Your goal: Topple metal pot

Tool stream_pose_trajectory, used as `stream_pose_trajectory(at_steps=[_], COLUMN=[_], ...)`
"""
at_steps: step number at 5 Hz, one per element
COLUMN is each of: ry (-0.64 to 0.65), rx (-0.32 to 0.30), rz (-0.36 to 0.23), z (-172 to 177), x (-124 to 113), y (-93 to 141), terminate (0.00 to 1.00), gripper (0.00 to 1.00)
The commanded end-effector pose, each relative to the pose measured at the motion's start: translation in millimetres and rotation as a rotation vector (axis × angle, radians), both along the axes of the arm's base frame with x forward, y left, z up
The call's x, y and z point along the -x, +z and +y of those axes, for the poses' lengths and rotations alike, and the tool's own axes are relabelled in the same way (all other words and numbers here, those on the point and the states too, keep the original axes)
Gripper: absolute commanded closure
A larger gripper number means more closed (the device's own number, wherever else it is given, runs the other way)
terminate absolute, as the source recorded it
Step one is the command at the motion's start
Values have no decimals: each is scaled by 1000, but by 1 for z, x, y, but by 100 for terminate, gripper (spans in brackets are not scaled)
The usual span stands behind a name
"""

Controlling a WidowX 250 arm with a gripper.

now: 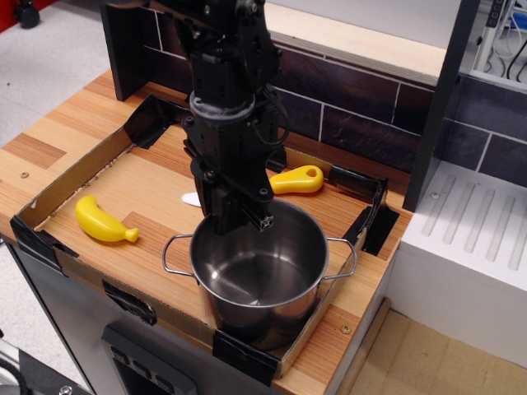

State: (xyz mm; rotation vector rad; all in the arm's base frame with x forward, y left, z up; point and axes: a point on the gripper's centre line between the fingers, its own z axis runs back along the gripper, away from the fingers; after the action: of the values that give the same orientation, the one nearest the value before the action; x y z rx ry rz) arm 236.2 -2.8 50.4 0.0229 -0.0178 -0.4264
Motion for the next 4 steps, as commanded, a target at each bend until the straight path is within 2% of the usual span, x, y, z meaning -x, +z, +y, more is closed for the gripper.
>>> stream_pose_trajectory(at_steps=[1,2,3,4], ry=[-15,-32,-42,-19], rx=[-17,-58,-110,-118], rz=[-35,-107,-232,-323], z=[4,5,6,9], x=[-2,-1,-4,-9], y=[8,26,44,56], terminate=[0,0,0,0], gripper=[100,100,100,100])
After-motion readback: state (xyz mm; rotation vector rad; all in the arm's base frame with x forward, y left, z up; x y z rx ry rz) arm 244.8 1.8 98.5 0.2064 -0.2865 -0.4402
